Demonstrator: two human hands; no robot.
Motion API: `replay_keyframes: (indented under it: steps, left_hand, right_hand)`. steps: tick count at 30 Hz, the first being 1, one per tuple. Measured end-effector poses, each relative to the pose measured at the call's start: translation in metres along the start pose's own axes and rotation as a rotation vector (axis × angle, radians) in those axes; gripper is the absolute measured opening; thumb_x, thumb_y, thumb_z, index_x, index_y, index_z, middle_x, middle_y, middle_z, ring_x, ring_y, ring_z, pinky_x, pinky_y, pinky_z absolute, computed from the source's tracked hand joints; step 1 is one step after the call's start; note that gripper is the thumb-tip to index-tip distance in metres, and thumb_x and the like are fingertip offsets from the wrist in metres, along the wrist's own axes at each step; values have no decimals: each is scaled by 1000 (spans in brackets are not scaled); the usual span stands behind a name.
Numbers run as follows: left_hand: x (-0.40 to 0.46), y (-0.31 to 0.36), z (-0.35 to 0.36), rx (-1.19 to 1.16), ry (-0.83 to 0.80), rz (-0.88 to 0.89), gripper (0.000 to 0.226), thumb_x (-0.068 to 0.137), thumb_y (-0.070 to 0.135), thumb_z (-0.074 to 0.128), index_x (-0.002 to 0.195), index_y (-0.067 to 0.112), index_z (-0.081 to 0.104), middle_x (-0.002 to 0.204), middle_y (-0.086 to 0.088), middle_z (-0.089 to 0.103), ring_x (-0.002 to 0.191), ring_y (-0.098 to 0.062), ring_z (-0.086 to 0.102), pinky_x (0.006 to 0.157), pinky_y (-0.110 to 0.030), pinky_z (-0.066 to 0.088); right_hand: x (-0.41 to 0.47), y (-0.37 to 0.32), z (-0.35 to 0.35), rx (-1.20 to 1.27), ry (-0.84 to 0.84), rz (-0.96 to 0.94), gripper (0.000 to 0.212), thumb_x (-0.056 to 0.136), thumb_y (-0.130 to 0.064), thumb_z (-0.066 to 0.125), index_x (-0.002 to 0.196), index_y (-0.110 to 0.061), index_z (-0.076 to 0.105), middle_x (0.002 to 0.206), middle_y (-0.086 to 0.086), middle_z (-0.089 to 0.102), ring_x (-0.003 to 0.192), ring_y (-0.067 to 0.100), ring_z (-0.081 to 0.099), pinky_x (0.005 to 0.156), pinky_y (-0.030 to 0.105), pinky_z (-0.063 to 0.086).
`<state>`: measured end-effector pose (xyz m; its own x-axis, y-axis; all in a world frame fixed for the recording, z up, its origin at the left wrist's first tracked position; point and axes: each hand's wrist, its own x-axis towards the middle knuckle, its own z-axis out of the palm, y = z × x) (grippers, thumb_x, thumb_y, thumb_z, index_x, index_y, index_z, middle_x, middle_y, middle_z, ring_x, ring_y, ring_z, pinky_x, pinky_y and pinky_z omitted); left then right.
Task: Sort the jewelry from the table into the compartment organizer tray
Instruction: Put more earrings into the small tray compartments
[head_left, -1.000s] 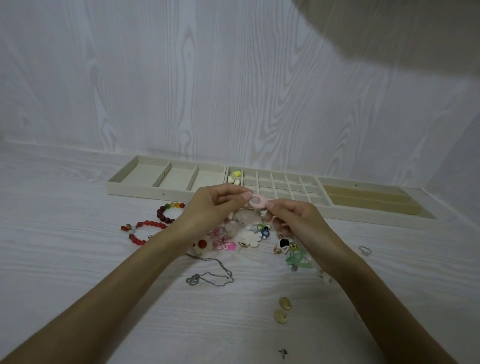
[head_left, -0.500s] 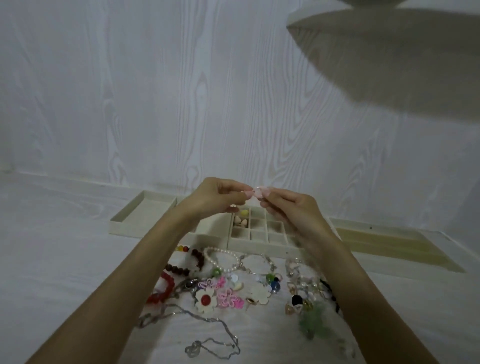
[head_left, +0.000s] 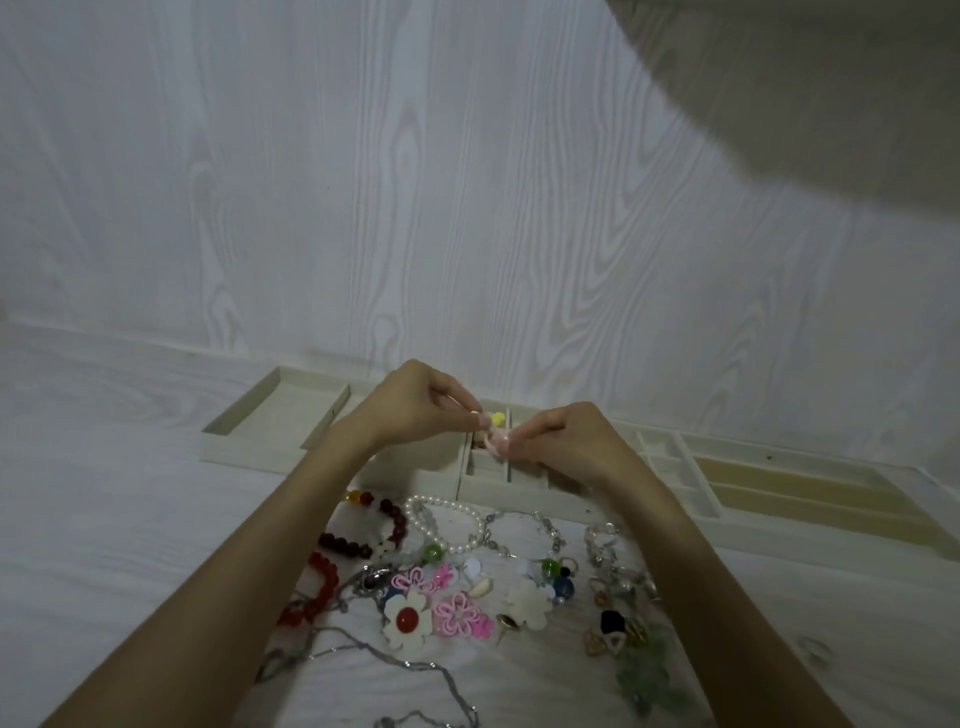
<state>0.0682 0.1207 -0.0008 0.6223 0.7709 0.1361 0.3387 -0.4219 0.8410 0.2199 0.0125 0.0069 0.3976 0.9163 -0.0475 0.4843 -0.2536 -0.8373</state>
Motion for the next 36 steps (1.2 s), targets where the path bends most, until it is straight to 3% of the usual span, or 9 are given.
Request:
replay_keyframes:
  steps: [3, 8, 14, 18, 21, 24, 30, 32, 36]
  left_hand:
    - [0, -3, 0, 75, -79, 64, 17, 72, 25, 79, 87, 18, 76, 76, -1, 74, 69, -1, 65, 76, -20, 52]
    - [4, -5, 4, 218, -149, 83, 19, 74, 25, 80, 92, 27, 77, 71, 22, 68, 61, 7, 59, 71, -20, 47]
    - [4, 0, 4, 340, -112, 111, 20, 68, 29, 84, 86, 29, 76, 81, 10, 71, 74, -3, 64, 80, -33, 55]
    - [2, 1, 4, 373, -123, 106, 17, 69, 32, 83, 84, 31, 76, 87, 9, 73, 81, -6, 65, 84, -39, 55]
    - [1, 2, 3, 387, -128, 108, 15, 71, 33, 81, 84, 34, 75, 85, 16, 70, 74, -4, 60, 79, -35, 54]
    - [1, 4, 2, 422, -125, 105, 15, 70, 36, 81, 83, 38, 74, 76, 21, 64, 60, 1, 51, 68, -26, 46]
    - [-1, 11, 4, 564, -133, 87, 18, 70, 39, 80, 88, 39, 74, 85, 18, 67, 65, 5, 51, 61, -23, 39]
    - [-1, 12, 6, 600, -110, 81, 18, 70, 39, 81, 87, 38, 74, 87, 17, 69, 67, 4, 53, 59, -21, 38]
    - [-1, 13, 9, 641, -55, 72, 17, 69, 39, 81, 85, 37, 74, 89, 16, 71, 72, 0, 55, 56, -20, 36]
  right_hand:
    - [1, 3, 0, -176, 10, -50, 20, 67, -37, 82, 79, -22, 77, 75, 2, 73, 65, 14, 61, 59, 24, 42]
    - [2, 4, 2, -329, 6, -113, 13, 75, -36, 77, 82, -25, 78, 61, -9, 66, 50, 4, 49, 50, 20, 35]
    - [4, 4, 12, -450, 57, -129, 12, 77, -39, 73, 79, -28, 78, 74, -7, 72, 62, 9, 58, 55, 24, 41]
    - [3, 4, 16, -513, 76, -138, 13, 75, -42, 74, 81, -31, 77, 74, -9, 69, 62, 8, 55, 54, 22, 38]
    - [3, 3, 15, -508, 81, -158, 14, 71, -41, 78, 81, -31, 76, 65, -14, 58, 61, 5, 51, 53, 22, 37]
    - [5, 5, 15, -460, 64, -153, 13, 71, -34, 79, 83, -31, 75, 73, -12, 59, 78, 11, 59, 66, 27, 48]
    - [6, 13, 22, -455, 77, -163, 9, 79, -39, 70, 85, -35, 75, 85, -8, 67, 80, 11, 62, 69, 27, 50]
    - [6, 12, 22, -454, 66, -169, 9, 80, -37, 69, 86, -34, 75, 83, -7, 67, 78, 11, 61, 64, 25, 48]
    - [6, 11, 22, -476, 35, -174, 11, 82, -36, 67, 87, -33, 76, 60, -16, 53, 60, 5, 50, 48, 21, 32]
